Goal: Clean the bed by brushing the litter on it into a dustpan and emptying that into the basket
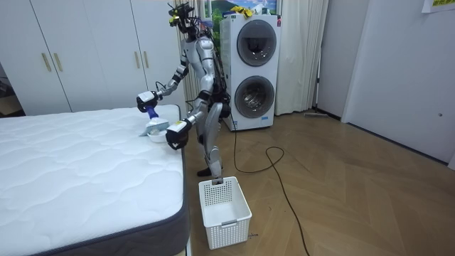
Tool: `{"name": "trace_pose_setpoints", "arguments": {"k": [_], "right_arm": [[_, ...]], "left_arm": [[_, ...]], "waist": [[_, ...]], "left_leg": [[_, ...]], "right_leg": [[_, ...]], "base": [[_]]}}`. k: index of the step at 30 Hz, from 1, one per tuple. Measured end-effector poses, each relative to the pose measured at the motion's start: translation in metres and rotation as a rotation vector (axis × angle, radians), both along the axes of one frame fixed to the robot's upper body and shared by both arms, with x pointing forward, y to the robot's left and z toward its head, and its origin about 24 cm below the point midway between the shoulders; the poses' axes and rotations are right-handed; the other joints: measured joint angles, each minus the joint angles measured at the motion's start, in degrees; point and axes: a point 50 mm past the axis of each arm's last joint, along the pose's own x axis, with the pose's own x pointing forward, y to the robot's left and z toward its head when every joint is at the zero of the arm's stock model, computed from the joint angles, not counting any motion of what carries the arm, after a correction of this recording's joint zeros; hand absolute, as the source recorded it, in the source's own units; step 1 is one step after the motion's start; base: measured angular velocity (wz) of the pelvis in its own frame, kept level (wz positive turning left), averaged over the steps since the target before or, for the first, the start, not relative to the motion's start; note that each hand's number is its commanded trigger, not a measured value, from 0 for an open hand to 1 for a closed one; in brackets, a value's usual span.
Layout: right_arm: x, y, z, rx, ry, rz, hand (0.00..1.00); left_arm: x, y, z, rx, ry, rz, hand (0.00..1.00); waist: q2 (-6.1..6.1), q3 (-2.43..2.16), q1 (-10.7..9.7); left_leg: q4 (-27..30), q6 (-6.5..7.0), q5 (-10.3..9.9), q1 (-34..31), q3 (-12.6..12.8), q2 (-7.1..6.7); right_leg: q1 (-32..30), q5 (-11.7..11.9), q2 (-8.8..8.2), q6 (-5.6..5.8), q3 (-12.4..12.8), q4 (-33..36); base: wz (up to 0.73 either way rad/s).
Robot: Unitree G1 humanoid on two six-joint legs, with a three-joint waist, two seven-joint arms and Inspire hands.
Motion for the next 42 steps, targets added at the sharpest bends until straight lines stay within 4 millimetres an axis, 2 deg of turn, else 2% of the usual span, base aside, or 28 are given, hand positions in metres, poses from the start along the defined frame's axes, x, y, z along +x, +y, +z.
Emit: {"name": "trace_pose_setpoints", "arguments": {"k": [7, 22, 27, 29, 32, 37, 42], "right_arm": [[0.000, 0.008, -0.002, 0.021, 0.021, 0.010, 1.00], [0.000, 0.008, -0.004, 0.043, 0.051, 0.007, 1.00], [0.000, 0.008, -0.005, 0.041, 0.062, 0.000, 1.00], [-0.002, 0.004, -0.007, 0.041, 0.071, -0.011, 1.00], [-0.005, -0.001, -0.011, 0.044, 0.091, -0.029, 1.00], [-0.012, -0.013, -0.021, 0.079, 0.125, -0.081, 1.00], [-0.022, -0.038, -0.035, 0.131, 0.146, -0.145, 1.00]], "left_arm": [[-0.001, -0.001, -0.002, -0.010, 0.004, -0.001, 1.00], [-0.005, -0.001, -0.005, -0.013, 0.015, 0.002, 1.00], [-0.005, -0.001, -0.006, -0.013, 0.018, 0.003, 1.00], [-0.006, -0.003, -0.008, -0.019, 0.023, 0.002, 1.00], [-0.007, -0.007, -0.010, -0.027, 0.032, 0.005, 1.00], [-0.009, -0.008, -0.013, -0.034, 0.052, 0.011, 1.00], [-0.009, -0.007, -0.013, -0.033, 0.051, 0.011, 1.00]], "waist": [[0.01, -0.01, 0.25], [0.01, -0.04, 0.31], [0.25, -0.18, 0.31], [0.73, -0.63, 0.29], [1.36, -1.02, 0.25], [1.34, -1.04, 0.29], [1.31, -1.05, 0.15]], "left_leg": [[0.04, 0.10, 0.06, 0.33, -0.22, -0.01], [0.72, 0.11, 0.06, -0.06, -0.28, -0.01], [0.89, 0.19, 0.11, -0.06, -0.26, -0.10], [0.88, 0.37, 0.22, -0.10, -0.28, -0.21], [0.69, 0.63, 0.40, 0.08, -0.29, -0.60], [0.45, 0.85, 0.43, 0.72, 0.29, -0.98], [0.16, 0.86, 0.43, 0.94, 0.28, -1.04]], "right_leg": [[0.57, -0.02, -0.12, 0.01, -0.49, -0.01], [0.56, -0.04, -0.36, 0.04, -0.90, 0.29], [0.55, -0.13, -0.55, 0.05, -1.02, 0.77], [0.59, -0.17, -0.73, 0.09, -1.24, 0.83], [0.60, -0.28, -1.18, 0.28, -1.21, 1.21], [0.56, -0.80, -1.82, 0.60, -0.76, 2.05], [0.78, -0.93, -1.89, 0.66, -0.82, 2.17]], "base": [[0.03], [0.00], [0.02], [0.06], [0.04], [0.02], [0.03]]}}
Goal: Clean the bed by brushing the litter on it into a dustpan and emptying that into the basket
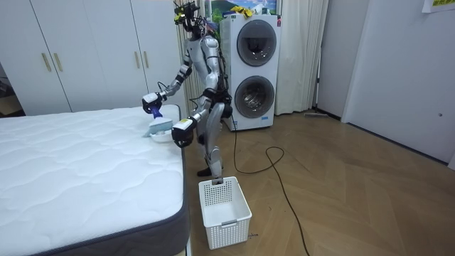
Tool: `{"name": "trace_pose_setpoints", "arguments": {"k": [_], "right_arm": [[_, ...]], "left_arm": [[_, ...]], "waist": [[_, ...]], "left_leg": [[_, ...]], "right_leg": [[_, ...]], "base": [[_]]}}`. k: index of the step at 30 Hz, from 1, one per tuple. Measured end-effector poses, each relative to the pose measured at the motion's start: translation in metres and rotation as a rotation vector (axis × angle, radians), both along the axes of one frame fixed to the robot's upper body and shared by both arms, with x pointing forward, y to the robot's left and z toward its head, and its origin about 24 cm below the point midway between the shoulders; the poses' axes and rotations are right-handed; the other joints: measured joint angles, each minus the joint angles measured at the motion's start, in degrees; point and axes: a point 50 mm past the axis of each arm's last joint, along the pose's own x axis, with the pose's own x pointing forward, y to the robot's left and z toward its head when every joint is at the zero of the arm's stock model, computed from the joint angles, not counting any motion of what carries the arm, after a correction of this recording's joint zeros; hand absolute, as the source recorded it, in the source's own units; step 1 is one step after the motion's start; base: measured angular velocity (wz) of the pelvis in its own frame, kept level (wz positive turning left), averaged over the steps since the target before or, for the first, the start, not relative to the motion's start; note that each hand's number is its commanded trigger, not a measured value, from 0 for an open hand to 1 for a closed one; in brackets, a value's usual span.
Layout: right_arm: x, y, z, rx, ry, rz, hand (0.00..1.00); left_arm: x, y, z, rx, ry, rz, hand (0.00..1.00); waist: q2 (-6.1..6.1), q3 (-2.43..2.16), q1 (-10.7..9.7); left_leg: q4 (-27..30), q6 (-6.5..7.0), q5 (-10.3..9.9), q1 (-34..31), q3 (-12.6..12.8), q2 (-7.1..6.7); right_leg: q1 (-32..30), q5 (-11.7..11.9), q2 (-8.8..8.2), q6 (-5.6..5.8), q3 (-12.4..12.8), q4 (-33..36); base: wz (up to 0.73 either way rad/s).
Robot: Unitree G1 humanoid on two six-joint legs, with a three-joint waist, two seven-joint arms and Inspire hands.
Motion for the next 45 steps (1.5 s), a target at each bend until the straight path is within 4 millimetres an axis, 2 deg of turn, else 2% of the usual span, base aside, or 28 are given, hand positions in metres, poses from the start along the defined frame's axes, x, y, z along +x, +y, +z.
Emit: {"name": "trace_pose_setpoints", "arguments": {"k": [5, 12, 14, 15, 16, 19, 21, 23, 30, 32, 34, 35, 40, 42, 43, 44, 45], "right_arm": [[-0.019, -0.035, -0.023, 0.050, 0.078, -0.142, 1.00], [-0.038, -0.061, -0.037, 0.085, 0.123, -0.269, 1.00], [-0.042, -0.068, -0.038, 0.108, 0.114, -0.308, 0.58], [-0.043, -0.069, -0.038, 0.114, 0.111, -0.318, 0.54], [-0.045, -0.073, -0.038, 0.127, 0.107, -0.340, 0.00], [-0.053, -0.080, -0.042, 0.157, 0.112, -0.391, 0.00], [-0.059, -0.086, -0.043, 0.172, 0.111, -0.421, 0.00], [-0.063, -0.093, -0.043, 0.208, 0.100, -0.478, 0.00], [-0.086, -0.102, -0.054, 0.352, 0.106, -0.613, 0.00], [-0.094, -0.103, -0.056, 0.412, 0.091, -0.646, 0.00], [-0.100, -0.106, -0.057, 0.459, 0.082, -0.685, 0.00], [-0.104, -0.106, -0.058, 0.497, 0.077, -0.707, 0.00], [-0.114, -0.091, -0.062, 0.685, 0.037, -0.756, 0.00], [-0.117, -0.089, -0.064, 0.732, 0.031, -0.776, 0.00], [-0.118, -0.089, -0.064, 0.771, 0.013, -0.805, 0.00], [-0.120, -0.090, -0.066, 0.800, -0.005, -0.834, 0.00], [-0.123, -0.091, -0.067, 0.806, -0.014, -0.850, 0.00]], "left_arm": [[0.000, 0.001, 0.001, 0.006, -0.012, 0.002, 1.00], [-0.001, 0.010, 0.004, 0.004, -0.030, 0.046, 1.00], [-0.003, 0.013, 0.004, 0.013, -0.027, 0.056, 1.00], [-0.003, 0.014, 0.005, 0.014, -0.027, 0.060, 1.00], [-0.003, 0.015, 0.005, 0.016, -0.028, 0.066, 1.00], [-0.008, 0.020, 0.003, 0.032, -0.017, 0.080, 1.00], [-0.015, 0.024, 0.000, 0.035, -0.003, 0.098, 1.00], [-0.025, 0.028, -0.004, 0.019, 0.001, 0.128, 1.00], [-0.040, 0.030, -0.009, -0.011, 0.008, 0.147, 1.00], [-0.050, 0.031, -0.009, -0.036, -0.015, 0.162, 1.00], [-0.055, 0.028, -0.007, -0.051, -0.033, 0.155, 1.00], [-0.058, 0.027, -0.007, -0.060, -0.034, 0.148, 1.00], [-0.059, 0.019, -0.005, -0.098, -0.026, 0.119, 1.00], [-0.059, 0.015, -0.006, -0.112, -0.022, 0.112, 1.00], [-0.059, 0.013, -0.007, -0.123, -0.012, 0.109, 1.00], [-0.059, 0.011, -0.009, -0.134, 0.001, 0.107, 1.00], [-0.060, 0.010, -0.011, -0.140, 0.009, 0.106, 1.00]], "waist": [[-0.17, -0.09, -1.23], [-0.78, -0.48, -2.29], [-0.88, -0.56, -2.99], [-0.91, -0.58, -3.08], [-0.95, -0.61, -3.17], [-1.01, -0.93, -2.98], [-1.09, -1.91, -3.00], [-1.26, -2.32, -2.89], [-1.28, -2.81, -2.68], [-1.31, -3.21, -2.99], [-1.30, -3.27, -2.99], [-1.25, -3.39, -2.99], [-1.00, -3.73, -2.99], [-0.75, -3.75, -3.37], [-0.34, -3.77, -3.91], [0.16, -3.75, -4.91], [0.41, -3.86, -5.09]], "left_leg": [[-0.34, 0.01, -0.01, 0.61, -0.05, -0.47], [-1.40, 0.09, 0.01, 3.84, 0.67, -0.60], [-1.79, 0.09, 0.00, 5.42, 0.70, -0.61], [-1.90, 0.09, 0.00, 5.72, 0.72, -0.66], [-2.49, 0.10, -0.01, 6.29, 0.72, -0.74], [-3.79, 0.09, -0.01, 8.87, 0.75, -0.76], [-5.37, 0.07, -0.01, 10.60, 0.74, -0.79], [-7.04, -0.13, 0.13, 13.15, 0.61, -0.71], [-9.54, -0.35, 0.17, 19.94, 0.28, -0.42], [-10.34, -0.35, 0.17, 21.28, 0.47, -0.58], [-10.35, -0.35, 0.16, 21.85, 0.43, -0.55], [-10.29, -0.35, 0.16, 22.23, 0.41, -0.44], [-9.23, -0.82, -0.25, 22.74, -0.04, 0.41], [-8.96, -0.79, -0.25, 22.69, 0.89, 0.69], [-8.00, -0.57, -0.11, 22.14, 3.65, 1.78], [-7.22, -0.10, 0.20, 21.67, 7.76, 3.46], [-6.98, 0.14, 0.35, 21.57, 9.69, 4.19]], "right_leg": [[0.54, -1.01, -0.73, 0.35, -0.48, 0.65], [3.09, -1.28, -0.84, 0.52, 0.13, 0.21], [4.69, -1.33, -0.77, 0.61, 0.08, -0.41], [4.95, -1.36, -0.78, 0.66, 0.16, -0.41], [5.44, -1.41, -0.81, 0.74, 0.23, -0.50], [7.91, -1.43, -0.50, 0.91, 0.36, -2.04], [9.39, -1.32, -0.15, 1.10, 0.46, -3.33], [12.01, -1.15, 0.25, 1.21, 0.27, -5.00], [19.73, -0.85, 1.31, 1.74, -0.43, -9.27], [20.85, -1.04, 1.25, 2.01, -0.01, -9.44], [21.76, -1.06, 1.38, 2.04, -0.07, -9.95], [22.71, -1.08, 1.98, 2.08, -0.10, -10.63], [25.90, -1.32, 2.54, 1.81, -2.61, -12.35], [26.75, -2.03, 2.17, 1.77, -4.25, -12.16], [27.62, -2.40, 1.92, 1.78, -6.11, -12.23], [28.58, -2.83, 1.56, 1.87, -8.47, -12.29], [28.96, -3.04, 1.34, 1.95, -9.47, -12.32]], "base": [[0.10], [-0.04], [0.00], [0.00], [0.00], [0.00], [0.00], [0.02], [0.03], [0.00], [0.08], [0.11], [0.27], [0.50], [0.76], [0.83], [0.83]]}}
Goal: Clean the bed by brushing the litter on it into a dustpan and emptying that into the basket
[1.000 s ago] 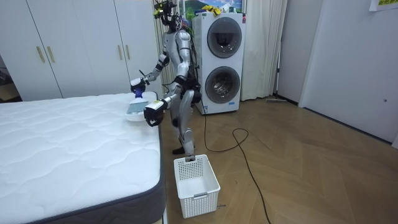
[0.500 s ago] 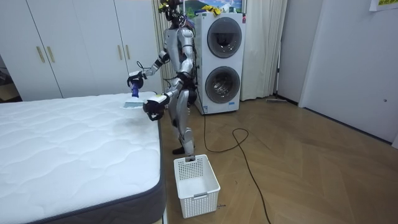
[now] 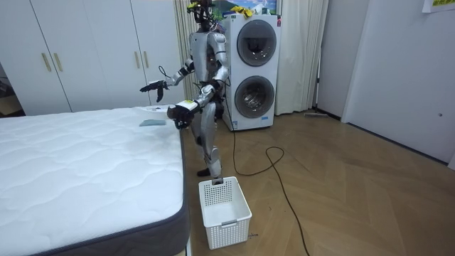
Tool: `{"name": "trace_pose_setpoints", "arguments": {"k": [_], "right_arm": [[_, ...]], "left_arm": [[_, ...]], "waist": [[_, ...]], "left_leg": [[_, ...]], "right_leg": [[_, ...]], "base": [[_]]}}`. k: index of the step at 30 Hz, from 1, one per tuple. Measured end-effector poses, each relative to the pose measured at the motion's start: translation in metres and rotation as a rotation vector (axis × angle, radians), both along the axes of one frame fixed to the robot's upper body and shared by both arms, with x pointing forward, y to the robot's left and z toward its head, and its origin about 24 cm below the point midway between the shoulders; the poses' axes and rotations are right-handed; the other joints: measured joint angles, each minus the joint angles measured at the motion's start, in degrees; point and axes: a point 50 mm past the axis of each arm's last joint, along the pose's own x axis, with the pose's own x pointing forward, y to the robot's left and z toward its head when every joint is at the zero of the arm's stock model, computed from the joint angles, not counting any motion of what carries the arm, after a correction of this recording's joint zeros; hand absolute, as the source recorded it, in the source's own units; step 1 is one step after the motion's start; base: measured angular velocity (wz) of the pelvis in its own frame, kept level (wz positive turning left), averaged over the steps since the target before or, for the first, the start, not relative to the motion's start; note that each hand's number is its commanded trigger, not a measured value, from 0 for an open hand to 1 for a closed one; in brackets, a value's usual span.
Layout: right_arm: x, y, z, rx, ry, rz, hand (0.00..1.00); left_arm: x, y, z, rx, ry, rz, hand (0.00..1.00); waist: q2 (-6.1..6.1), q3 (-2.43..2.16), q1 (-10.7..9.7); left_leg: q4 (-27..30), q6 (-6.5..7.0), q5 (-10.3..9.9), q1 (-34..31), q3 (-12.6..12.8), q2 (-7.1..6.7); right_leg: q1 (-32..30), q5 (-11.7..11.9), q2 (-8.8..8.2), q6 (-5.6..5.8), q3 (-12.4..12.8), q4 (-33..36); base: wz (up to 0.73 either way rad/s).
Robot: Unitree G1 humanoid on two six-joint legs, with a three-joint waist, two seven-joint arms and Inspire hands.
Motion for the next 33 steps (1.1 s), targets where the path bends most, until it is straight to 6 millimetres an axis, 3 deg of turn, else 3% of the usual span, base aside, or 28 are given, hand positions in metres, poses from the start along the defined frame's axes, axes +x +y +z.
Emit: {"name": "trace_pose_setpoints", "arguments": {"k": [1, 4, 10, 15, 17, 20, 21, 22, 23, 24, 25, 26, 27, 28, 29, 31, 33], "right_arm": [[-0.005, -0.003, -0.001, 0.001, -0.008, -0.035, 0.00], [-0.012, 0.001, -0.004, 0.000, -0.022, -0.069, 0.00], [0.002, 0.016, 0.011, 0.042, -0.141, -0.044, 0.00], [0.008, 0.024, 0.015, 0.109, -0.200, -0.052, 0.00], [0.009, 0.026, 0.013, 0.182, -0.208, -0.087, 0.00], [0.011, 0.028, 0.012, 0.245, -0.205, -0.091, 0.00], [0.010, 0.027, 0.011, 0.271, -0.207, -0.103, 0.00], [0.010, 0.028, 0.010, 0.296, -0.211, -0.118, 0.00], [0.011, 0.028, 0.011, 0.315, -0.226, -0.123, 0.00], [0.013, 0.028, 0.014, 0.318, -0.245, -0.120, 0.00], [0.016, 0.028, 0.019, 0.324, -0.286, -0.109, 0.00], [0.020, 0.031, 0.022, 0.332, -0.308, -0.093, 0.00], [0.019, 0.033, 0.023, 0.334, -0.309, -0.088, 0.00], [0.014, 0.034, 0.021, 0.338, -0.303, -0.088, 0.00], [0.011, 0.034, 0.019, 0.339, -0.294, -0.092, 0.00], [0.010, 0.032, 0.019, 0.336, -0.291, -0.094, 0.00], [0.010, 0.033, 0.019, 0.345, -0.286, -0.086, 0.00]], "left_arm": [[-0.002, -0.003, -0.003, -0.014, 0.015, 0.001, 1.00], [-0.011, -0.003, -0.009, -0.004, 0.047, 0.002, 1.00], [-0.024, -0.005, -0.013, -0.042, 0.058, 0.024, 1.00], [-0.021, -0.003, -0.009, -0.063, 0.020, 0.018, 1.00], [-0.016, -0.004, -0.002, -0.071, -0.019, 0.006, 1.00], [-0.011, -0.007, 0.005, -0.095, -0.066, -0.024, 1.00], [-0.008, -0.009, 0.007, -0.099, -0.084, -0.051, 1.00], [-0.006, -0.012, 0.011, -0.099, -0.102, -0.073, 1.00], [-0.004, -0.014, 0.013, -0.103, -0.114, -0.087, 1.00], [-0.003, -0.016, 0.014, -0.108, -0.117, -0.093, 1.00], [-0.002, -0.018, 0.016, -0.115, -0.124, -0.101, 1.00], [-0.001, -0.019, 0.016, -0.116, -0.122, -0.106, 1.00], [0.000, -0.020, 0.017, -0.116, -0.122, -0.111, 1.00], [0.001, -0.021, 0.017, -0.117, -0.118, -0.122, 1.00], [0.000, -0.022, 0.015, -0.128, -0.106, -0.122, 1.00], [-0.003, -0.022, 0.011, -0.146, -0.083, -0.116, 1.00], [-0.005, -0.021, 0.011, -0.147, -0.073, -0.118, 1.00]], "waist": [[0.52, -0.16, -0.34], [1.35, -0.11, -0.86], [2.64, -0.40, 0.01], [2.17, -0.20, 1.01], [1.47, 0.22, 2.54], [1.29, 0.33, 2.65], [1.35, 0.34, 2.70], [1.46, 0.34, 2.81], [1.88, 0.17, 2.78], [2.38, 0.28, 2.34], [3.62, 0.55, 1.78], [4.33, 0.36, 0.55], [4.32, 0.34, 0.17], [3.92, 0.22, -0.22], [3.45, 0.26, -0.40], [3.42, 0.17, 0.15], [2.94, 0.30, 0.67]], "left_leg": [[0.56, 0.37, 0.22, -0.01, 3.24, 0.71], [0.48, 0.88, 0.53, 0.52, 5.23, 0.78], [-0.72, 1.13, 0.74, 1.55, 4.60, -1.18], [-2.34, 1.30, 0.92, 1.88, 2.92, -3.29], [-2.97, 1.63, 0.77, 2.25, 2.65, -4.18], [-3.11, 2.43, 0.23, 2.10, 2.70, -4.60], [-2.59, 3.04, -0.32, 2.09, 2.65, -4.79], [-1.53, 3.55, -1.15, 1.86, 1.32, -5.13], [-0.70, 3.76, -1.68, 1.70, -2.08, -5.92], [-0.43, 3.96, -1.79, 1.36, -3.88, -5.90], [-0.35, 4.54, -1.49, 0.41, -7.18, -6.52], [-0.68, 5.05, -0.45, -0.25, -10.05, -7.50], [-1.21, 5.26, 0.12, -0.20, -11.52, -8.27], [-1.75, 5.56, 0.89, 0.01, -13.79, -9.91], [-1.82, 5.83, 1.10, 0.59, -15.24, -11.17], [-2.46, 6.02, 1.50, 1.07, -16.50, -12.40], [-3.68, 5.56, 2.07, 1.44, -18.37, -13.44]], "right_leg": [[0.82, -0.33, -0.44, 0.09, -2.22, -0.08], [3.03, -1.24, -0.91, 0.82, -4.67, -0.07], [4.88, -2.76, -2.37, 2.08, -7.64, 0.33], [6.59, -3.25, -3.10, 3.09, -8.72, 0.00], [7.28, -3.50, -3.74, 3.57, -9.19, 0.53], [7.32, -3.47, -4.79, 3.64, -10.80, 4.27], [7.25, -3.33, -5.26, 3.81, -9.70, 6.68], [7.06, -2.97, -5.25, 3.95, -6.62, 9.07], [6.00, -2.11, -4.90, 3.66, -2.65, 11.79], [4.96, -1.73, -4.35, 3.30, -0.43, 12.41], [3.86, -3.68, -1.73, 2.96, 4.78, 10.68], [2.83, -5.36, 1.04, 2.81, 8.91, 7.43], [2.38, -5.40, 1.94, 2.85, 10.27, 5.88], [1.20, -5.17, 2.60, 3.14, 12.85, 2.89], [0.22, -3.78, 2.31, 3.29, 15.42, 0.30], [0.00, 0.90, 2.15, 2.57, 16.84, -1.14], [1.13, 1.22, 1.94, 2.74, 15.13, -1.39]], "base": [[0.58], [0.60], [0.31], [0.41], [0.34], [0.62], [0.96], [1.16], [1.00], [0.93], [1.05], [1.15], [1.29], [1.17], [1.01], [0.59], [0.53]]}}
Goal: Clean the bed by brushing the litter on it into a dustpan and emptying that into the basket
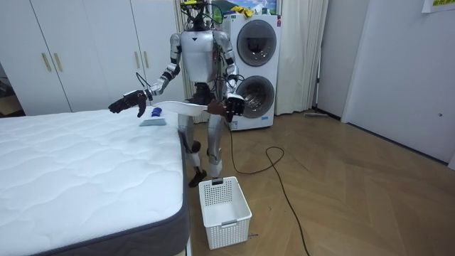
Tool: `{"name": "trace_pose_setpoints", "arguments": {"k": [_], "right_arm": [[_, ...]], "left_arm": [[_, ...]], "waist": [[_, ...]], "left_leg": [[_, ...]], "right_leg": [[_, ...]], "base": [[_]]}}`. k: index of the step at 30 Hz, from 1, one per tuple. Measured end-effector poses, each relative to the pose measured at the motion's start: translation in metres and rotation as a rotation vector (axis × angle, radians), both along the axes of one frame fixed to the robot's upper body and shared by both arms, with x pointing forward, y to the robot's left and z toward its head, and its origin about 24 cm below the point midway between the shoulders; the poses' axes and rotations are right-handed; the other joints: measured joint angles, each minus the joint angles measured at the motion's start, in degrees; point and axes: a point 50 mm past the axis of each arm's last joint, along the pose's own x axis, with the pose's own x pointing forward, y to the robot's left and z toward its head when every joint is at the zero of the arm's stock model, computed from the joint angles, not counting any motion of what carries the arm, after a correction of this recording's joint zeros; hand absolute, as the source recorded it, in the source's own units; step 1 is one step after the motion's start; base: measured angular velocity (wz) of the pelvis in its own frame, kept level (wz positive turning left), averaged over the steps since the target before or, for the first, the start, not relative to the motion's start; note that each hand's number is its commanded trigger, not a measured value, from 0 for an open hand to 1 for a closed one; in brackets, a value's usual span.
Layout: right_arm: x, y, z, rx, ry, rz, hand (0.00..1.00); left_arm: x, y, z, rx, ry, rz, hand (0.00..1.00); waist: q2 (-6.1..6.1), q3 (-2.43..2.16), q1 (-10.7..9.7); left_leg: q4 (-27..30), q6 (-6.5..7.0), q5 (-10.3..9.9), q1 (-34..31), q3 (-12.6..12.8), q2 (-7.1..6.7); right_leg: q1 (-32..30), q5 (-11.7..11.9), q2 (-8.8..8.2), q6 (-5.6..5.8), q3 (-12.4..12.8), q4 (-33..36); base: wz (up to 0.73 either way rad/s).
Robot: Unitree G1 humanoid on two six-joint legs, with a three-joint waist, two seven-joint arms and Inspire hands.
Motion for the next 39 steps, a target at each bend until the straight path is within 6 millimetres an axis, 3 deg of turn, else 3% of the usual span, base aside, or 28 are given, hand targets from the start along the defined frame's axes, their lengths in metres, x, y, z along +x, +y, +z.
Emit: {"name": "trace_pose_setpoints", "arguments": {"k": [4, 9, 11, 12, 13, 14, 15, 16, 17, 18, 19, 20, 21, 23, 26, 30, 33, 36, 38, 39], "right_arm": [[0.002, 0.002, 0.002, 0.037, -0.015, 0.009, 0.00], [0.006, 0.004, 0.008, 0.054, -0.067, 0.039, 0.00], [0.006, 0.003, 0.009, 0.048, -0.076, 0.035, 0.00], [0.006, 0.002, 0.010, 0.047, -0.078, 0.030, 0.00], [0.004, 0.000, 0.010, 0.048, -0.081, 0.013, 0.00], [0.000, -0.001, 0.007, 0.048, -0.073, -0.007, 0.00], [-0.002, 0.000, 0.006, 0.050, -0.068, -0.013, 0.00], [-0.003, 0.000, 0.005, 0.054, -0.067, -0.014, 0.00], [-0.003, 0.000, 0.004, 0.058, -0.065, -0.016, 0.00], [-0.004, 0.000, 0.004, 0.059, -0.062, -0.018, 0.00], [-0.004, -0.001, 0.004, 0.054, -0.064, -0.022, 0.00], [0.000, 0.000, 0.005, 0.055, -0.073, -0.016, 0.00], [0.001, 0.001, 0.005, 0.059, -0.073, -0.011, 0.00], [-0.003, 0.004, 0.000, 0.080, -0.052, -0.004, 0.00], [-0.001, 0.002, 0.001, 0.075, -0.060, -0.011, 0.00], [0.001, 0.003, 0.000, 0.077, -0.055, -0.004, 0.00], [0.001, 0.004, -0.001, 0.078, -0.047, 0.002, 0.00], [-0.006, 0.002, -0.008, 0.083, -0.007, -0.001, 0.00], [-0.007, 0.002, -0.010, 0.092, 0.004, 0.009, 0.00], [-0.007, 0.002, -0.010, 0.094, 0.005, 0.011, 0.00]], "left_arm": [[-0.002, 0.002, -0.001, 0.004, 0.012, 0.001, 1.00], [-0.008, 0.003, -0.007, -0.006, 0.069, -0.007, 1.00], [-0.008, 0.001, -0.007, -0.010, 0.068, -0.008, 1.00], [-0.008, 0.000, -0.007, -0.014, 0.069, -0.009, 1.00], [-0.006, -0.002, -0.007, -0.024, 0.073, -0.015, 1.00], [-0.006, -0.003, -0.008, -0.029, 0.081, -0.024, 1.00], [-0.007, -0.003, -0.009, -0.030, 0.085, -0.024, 1.00], [-0.011, -0.003, -0.012, -0.033, 0.102, -0.015, 1.00], [-0.015, -0.002, -0.014, -0.031, 0.114, -0.010, 1.00], [-0.015, -0.001, -0.015, -0.031, 0.117, -0.010, 1.00], [-0.012, 0.000, -0.013, -0.031, 0.107, -0.012, 1.00], [-0.011, 0.003, -0.011, -0.027, 0.102, -0.009, 1.00], [-0.011, 0.004, -0.012, -0.029, 0.105, -0.004, 1.00], [-0.012, 0.005, -0.013, -0.023, 0.123, -0.007, 1.00], [-0.011, 0.005, -0.012, -0.017, 0.121, -0.014, 1.00], [-0.011, 0.006, -0.012, -0.017, 0.119, -0.011, 1.00], [-0.010, 0.008, -0.010, -0.015, 0.115, -0.017, 1.00], [-0.009, 0.010, -0.008, -0.009, 0.112, -0.029, 1.00], [-0.006, 0.010, -0.007, -0.011, 0.108, -0.033, 1.00], [-0.005, 0.010, -0.006, -0.012, 0.110, -0.035, 1.00]], "waist": [[-2.90, -0.39, 2.04], [-3.04, -0.46, 2.90], [-2.25, -0.26, 1.96], [-1.86, -0.09, 1.20], [-0.83, 0.37, -0.49], [-0.41, 0.45, -1.53], [-0.45, 0.52, -1.39], [-0.32, 0.51, -0.69], [-0.67, 0.26, -0.85], [-1.28, 0.15, -1.80], [-2.26, -0.04, -2.87], [-1.26, 0.19, -1.18], [-0.76, 0.41, -0.35], [-1.30, 0.06, -0.47], [-1.35, 0.04, 0.11], [-0.93, 0.24, 1.09], [0.03, 0.50, 1.68], [0.66, 0.33, 0.90], [1.29, 0.47, 0.39], [1.35, 0.49, 0.10]], "left_leg": [[-0.33, -0.81, 0.60, -0.06, -3.59, -1.51], [1.41, -0.80, 0.61, -0.80, -7.63, -2.88], [2.64, -0.34, 1.19, -2.88, -9.06, -3.63], [2.85, 0.20, 1.53, -3.57, -7.17, -3.23], [3.30, 0.99, 1.39, -5.43, 3.85, 0.50], [4.36, 1.38, -0.12, -6.15, 14.71, 3.90], [4.77, 0.32, -1.09, -6.35, 17.20, 4.63], [5.01, -2.23, -2.25, -6.05, 16.99, 3.86], [1.99, -4.22, -1.13, -4.82, 15.26, 1.51], [-0.35, -6.17, 0.10, -3.88, 14.17, 0.12], [3.07, -2.81, -0.94, -3.86, 16.84, 1.55], [8.98, -1.46, -6.42, -4.66, 16.58, 5.35], [10.32, 0.28, -7.53, -4.66, 15.65, 5.39], [8.49, 2.16, -7.24, -3.09, 12.86, 3.67], [7.29, 3.00, -6.68, -2.20, 11.65, 2.48], [7.58, 3.24, -6.80, -2.50, 10.87, 2.20], [8.79, 3.71, -7.54, -2.52, 9.81, 2.25], [9.27, 3.91, -8.08, -1.79, 6.88, 1.24], [9.32, 3.86, -8.01, -1.87, 5.17, 0.82], [9.36, 3.82, -7.95, -1.86, 4.47, 0.60]], "right_leg": [[0.17, -0.74, 0.13, 0.16, -0.51, -0.72], [1.89, -0.33, 1.28, -0.51, -1.63, -2.27], [2.81, -0.25, 1.12, -0.61, -5.85, -2.83], [3.12, -0.26, 0.50, -0.65, -7.66, -3.17], [3.97, -0.75, 0.24, -0.57, -11.78, -3.96], [3.84, -2.45, -0.36, -0.57, -14.31, -2.23], [3.49, -3.30, -0.95, -0.43, -14.55, -0.84], [3.13, -4.25, -1.91, 0.30, -14.95, 0.68], [3.43, -4.32, -2.21, 0.40, -14.96, -0.05], [3.82, -3.85, -2.83, -0.15, -14.34, -1.39], [3.76, -3.42, -4.18, 0.57, -14.85, -1.37], [3.20, -5.32, -4.15, 1.50, -15.16, 2.91], [2.56, -5.96, -3.99, 1.98, -14.81, 4.91], [2.51, -5.46, -4.15, 2.13, -13.33, 5.51], [2.69, -4.91, -3.83, 2.51, -10.63, 5.51], [2.52, -4.94, -4.20, 2.58, -10.69, 7.37], [0.46, -4.85, -5.19, 2.71, -10.40, 13.93], [-2.84, -5.20, -5.76, 3.44, -5.74, 18.99], [-8.20, -5.29, -5.88, 3.36, -1.27, 20.26], [-9.21, -5.24, -5.80, 3.44, -0.76, 19.65]], "base": [[0.44], [0.46], [0.78], [1.19], [1.29], [1.18], [0.60], [0.29], [0.51], [0.88], [0.50], [0.10], [-0.28], [0.34], [0.35], [0.18], [0.22], [0.40], [0.41], [0.58]]}}
